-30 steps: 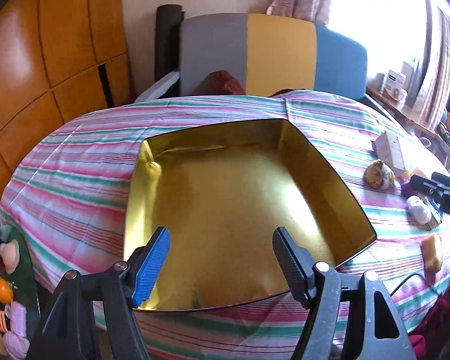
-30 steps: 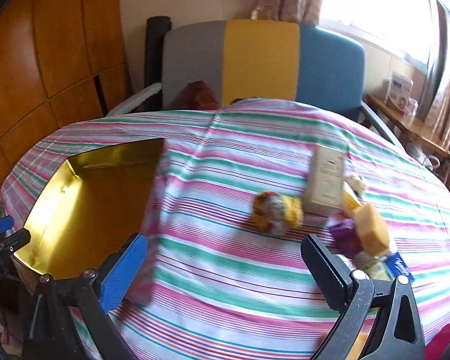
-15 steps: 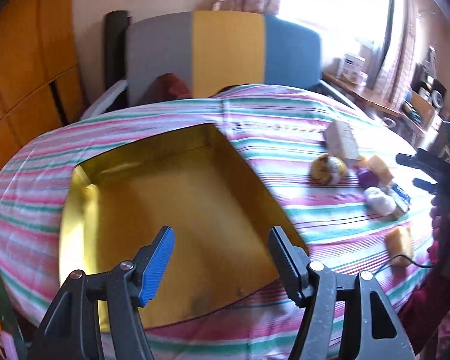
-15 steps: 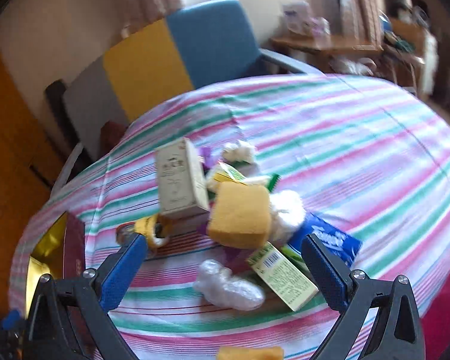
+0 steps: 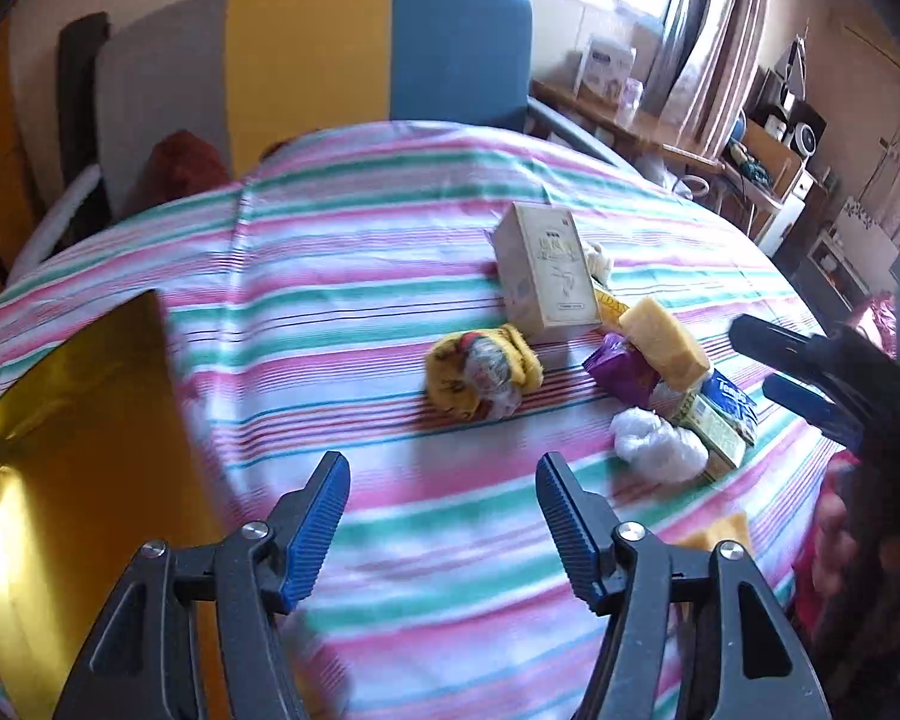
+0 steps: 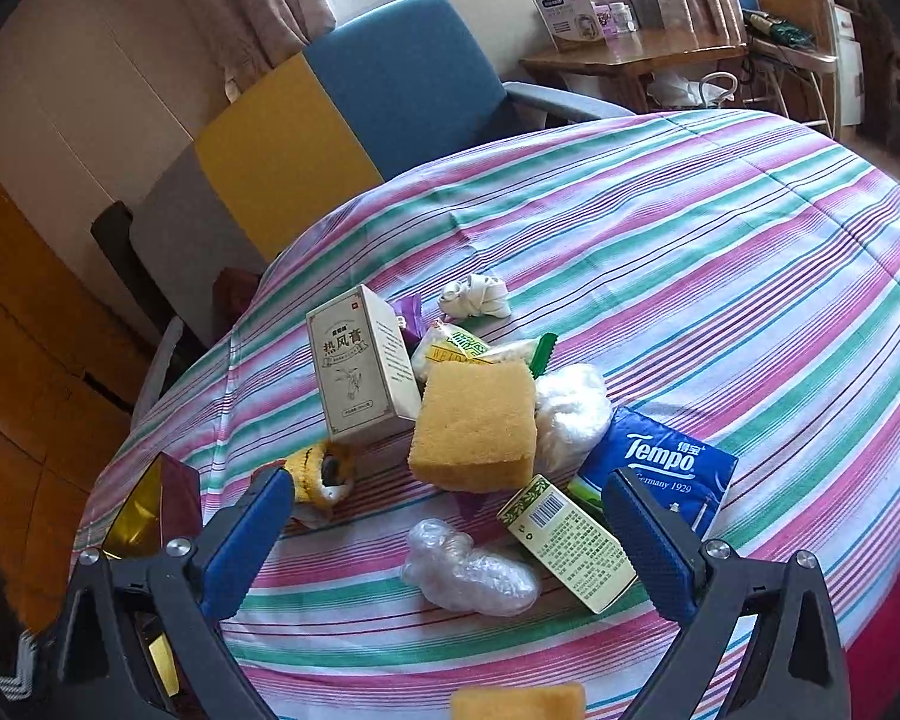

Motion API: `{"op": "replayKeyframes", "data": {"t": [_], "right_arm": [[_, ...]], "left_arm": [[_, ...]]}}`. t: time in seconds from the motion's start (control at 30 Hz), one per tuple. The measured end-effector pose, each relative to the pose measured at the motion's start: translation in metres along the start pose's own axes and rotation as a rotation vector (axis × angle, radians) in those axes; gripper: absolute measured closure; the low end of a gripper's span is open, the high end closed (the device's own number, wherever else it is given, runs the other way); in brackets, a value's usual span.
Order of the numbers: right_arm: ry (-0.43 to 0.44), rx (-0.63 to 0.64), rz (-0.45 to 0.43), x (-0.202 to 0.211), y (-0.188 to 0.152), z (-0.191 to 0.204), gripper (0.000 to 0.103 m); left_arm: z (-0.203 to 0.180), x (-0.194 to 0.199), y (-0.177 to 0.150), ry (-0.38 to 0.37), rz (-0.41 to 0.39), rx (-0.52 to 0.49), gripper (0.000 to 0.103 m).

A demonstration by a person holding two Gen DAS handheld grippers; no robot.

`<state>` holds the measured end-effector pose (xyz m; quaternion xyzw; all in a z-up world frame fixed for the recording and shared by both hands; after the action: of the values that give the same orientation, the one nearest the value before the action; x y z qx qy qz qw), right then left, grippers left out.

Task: Organize objects
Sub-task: 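Close the left tool on the yellow knitted sock bundle, then carry the sock bundle with the left tool while the right tool grasps the yellow sponge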

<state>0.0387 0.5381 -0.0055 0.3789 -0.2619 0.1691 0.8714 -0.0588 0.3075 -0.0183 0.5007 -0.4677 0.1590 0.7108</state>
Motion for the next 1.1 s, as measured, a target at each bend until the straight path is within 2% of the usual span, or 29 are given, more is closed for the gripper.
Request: {"op": "replayKeyframes", "data": {"t": [0.1, 0.4, 0.5, 0.53, 0.6, 0.77, 1.1], "right_arm": [[0.011, -0.005, -0.004, 0.001, 0.002, -0.001, 0.0], [0.038, -0.007, 0.021, -0.007, 0.003, -0.002, 0.0], [0.047, 0.001, 0.03, -0.008, 0.004, -0.001, 0.0], [0.049, 0.003, 0.031, -0.009, 0.003, -0.001, 0.0], [0.053, 0.006, 0.032, -0.008, 0.003, 0.0, 0.0], [0.054, 0.012, 0.04, -0.01, 0.003, -0.002, 0.0], [0.03, -0.043, 0.036, -0.008, 0.006, -0.016, 0.0]], "left_arm": [[-0.008, -0.022, 0.009, 0.004, 0.039, 0.02, 0.034], [-0.037, -0.066, 0.04, 0.019, 0.055, -0.013, 0.027], [-0.045, -0.088, 0.046, 0.069, 0.063, -0.033, 0.027], [-0.044, -0.095, 0.046, 0.074, 0.084, -0.028, 0.029], [-0.041, -0.107, 0.041, 0.043, 0.131, -0.007, 0.046], [-0.04, -0.097, 0.027, 0.033, 0.078, -0.028, 0.057], [-0.024, -0.047, -0.005, 0.016, 0.026, -0.046, 0.06]]}}
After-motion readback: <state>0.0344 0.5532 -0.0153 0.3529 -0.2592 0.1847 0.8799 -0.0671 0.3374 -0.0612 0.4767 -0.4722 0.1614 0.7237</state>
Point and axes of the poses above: each gripper's, at about its wrist camera, not at the fingertips, and x roughly against the way its jaws point, z to its left, y to its top, the point moved 1 cm from there along -x, roughly the way its jaws point, and after that the axes turned 13 degrees about y, right-handed, at the moved point
